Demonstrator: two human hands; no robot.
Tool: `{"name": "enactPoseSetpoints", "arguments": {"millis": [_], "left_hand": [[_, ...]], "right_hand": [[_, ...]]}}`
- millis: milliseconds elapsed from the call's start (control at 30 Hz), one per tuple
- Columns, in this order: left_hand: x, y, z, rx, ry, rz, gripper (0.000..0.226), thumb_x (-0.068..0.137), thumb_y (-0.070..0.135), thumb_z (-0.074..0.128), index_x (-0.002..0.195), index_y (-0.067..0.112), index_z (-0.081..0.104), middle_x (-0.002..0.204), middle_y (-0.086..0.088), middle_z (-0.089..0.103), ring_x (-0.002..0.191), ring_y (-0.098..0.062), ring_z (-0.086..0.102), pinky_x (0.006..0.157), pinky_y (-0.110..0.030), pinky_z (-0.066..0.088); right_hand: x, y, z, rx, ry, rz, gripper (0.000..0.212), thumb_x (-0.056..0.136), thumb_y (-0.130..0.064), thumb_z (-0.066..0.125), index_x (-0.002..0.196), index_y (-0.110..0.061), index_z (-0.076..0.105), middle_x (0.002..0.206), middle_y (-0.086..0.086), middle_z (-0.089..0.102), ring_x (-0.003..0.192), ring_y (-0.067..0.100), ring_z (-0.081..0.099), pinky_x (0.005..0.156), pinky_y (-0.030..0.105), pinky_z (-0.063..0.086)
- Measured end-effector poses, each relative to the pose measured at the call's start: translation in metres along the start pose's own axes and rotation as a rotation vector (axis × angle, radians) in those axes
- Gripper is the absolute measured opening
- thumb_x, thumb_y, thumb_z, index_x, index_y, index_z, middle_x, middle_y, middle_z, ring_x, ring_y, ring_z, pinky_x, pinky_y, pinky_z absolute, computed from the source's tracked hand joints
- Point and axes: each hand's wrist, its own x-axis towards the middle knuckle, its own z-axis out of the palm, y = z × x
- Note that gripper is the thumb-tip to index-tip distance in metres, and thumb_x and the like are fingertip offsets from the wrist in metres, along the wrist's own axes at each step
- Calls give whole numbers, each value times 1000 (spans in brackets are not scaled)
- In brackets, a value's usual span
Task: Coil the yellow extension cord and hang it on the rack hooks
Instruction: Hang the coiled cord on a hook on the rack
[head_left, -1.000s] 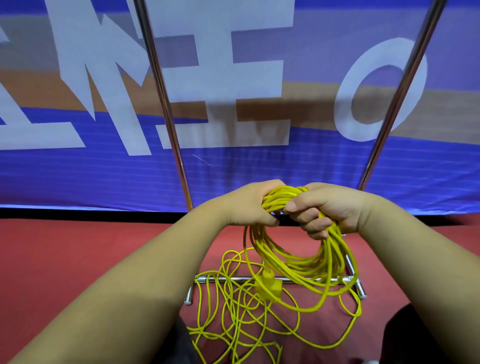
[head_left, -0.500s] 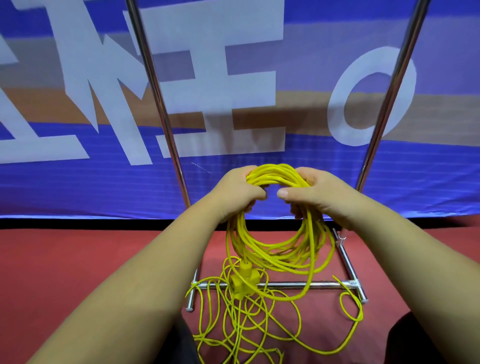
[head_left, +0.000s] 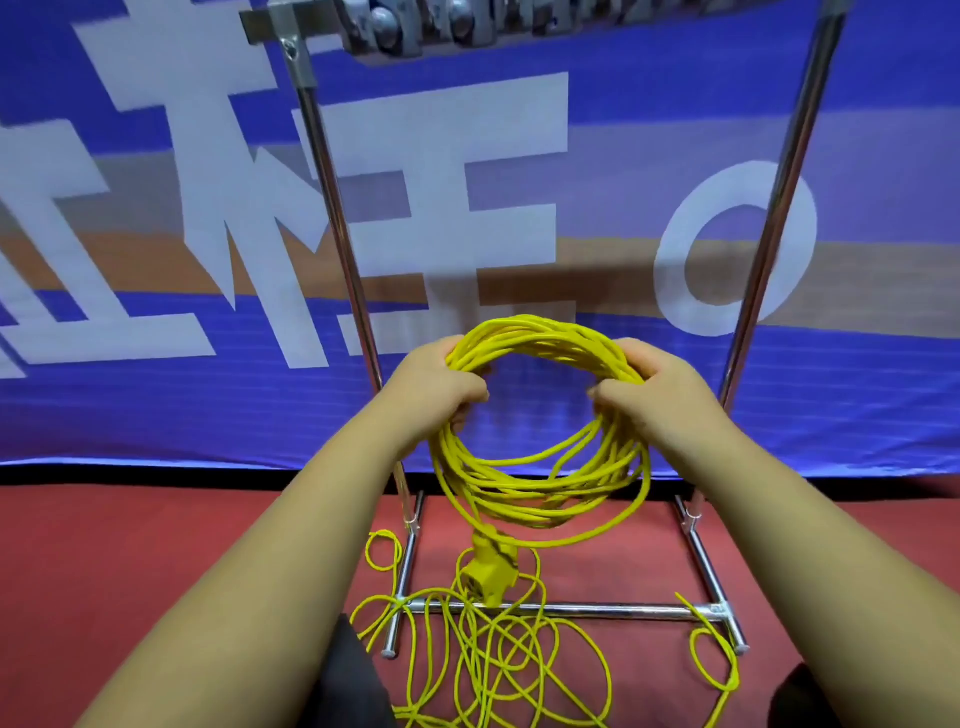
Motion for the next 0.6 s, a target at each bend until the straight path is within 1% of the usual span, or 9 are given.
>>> {"name": "enactPoseSetpoints", "arguments": {"millis": [67, 133, 167, 233, 300, 367, 433, 533, 600], "left_hand": [[-5, 10, -10, 97, 7, 34, 23, 71, 2, 65, 93, 5, 59, 59, -10, 49, 48, -23, 47, 52, -40, 45], [-9, 23, -18, 173, 14, 73, 26, 71, 6, 66, 96, 6, 60, 59, -9, 52, 49, -23, 50, 52, -40, 47], [-10, 30, -22, 186, 15, 96, 23, 74, 8, 67, 95, 9, 60, 59, -7, 53, 49, -23, 50, 53, -40, 47], [-12, 42, -34, 150, 19, 134, 18, 81, 13, 75, 93, 18, 62, 58, 1, 54, 51, -21, 50, 54, -38, 46], [-13, 52, -48, 50, 22, 159, 26, 82, 27, 84, 101, 24, 66, 62, 7, 54, 56, -20, 49, 55, -36, 46], [-13, 63, -64, -36, 33, 174, 40, 73, 43, 86, 106, 28, 68, 69, 0, 55, 58, -21, 49, 56, -37, 46], [-12, 77, -80, -81, 61, 194, 43, 71, 51, 82, 107, 31, 68, 75, -6, 59, 57, -22, 50, 53, -34, 47], [-8, 103, -104, -57, 127, 227, 45, 78, 50, 79, 113, 24, 67, 81, -8, 64, 57, -20, 52, 51, -31, 48], [-1, 124, -121, -30, 157, 242, 40, 81, 44, 82, 111, 21, 69, 80, -7, 64, 58, -18, 52, 53, -32, 47]], "right_hand": [[2, -13, -3, 36, 20, -15, 22, 83, -6, 70, 93, -25, 73, 74, 13, 70, 63, 19, 63, 59, 33, 50], [6, -22, -1, 89, 31, 1, 22, 81, -5, 70, 92, -24, 75, 71, 13, 68, 63, 22, 62, 61, 37, 49], [9, -28, 0, 108, 43, 16, 21, 80, -4, 70, 90, -23, 75, 68, 11, 66, 62, 22, 60, 60, 36, 47], [16, -43, 4, 113, 58, 32, 16, 79, -5, 71, 83, -20, 73, 64, 8, 62, 57, 21, 55, 58, 35, 42], [25, -64, 6, 92, 42, 17, 14, 78, -6, 72, 77, -20, 72, 62, 5, 62, 55, 20, 53, 56, 33, 41], [37, -89, 6, 64, 12, -14, 12, 80, -6, 73, 82, -18, 74, 61, 3, 63, 53, 18, 54, 51, 28, 43], [49, -117, 5, 29, -3, -55, 11, 82, -7, 75, 91, -13, 76, 64, 4, 67, 54, 16, 59, 49, 26, 47], [69, -156, 5, -14, -3, -125, 13, 82, -14, 80, 94, -16, 76, 68, 5, 71, 57, 14, 65, 54, 26, 53], [83, -179, 5, 33, 10, -151, 15, 78, -18, 81, 92, -19, 77, 69, 7, 72, 63, 21, 70, 61, 37, 59]]}}
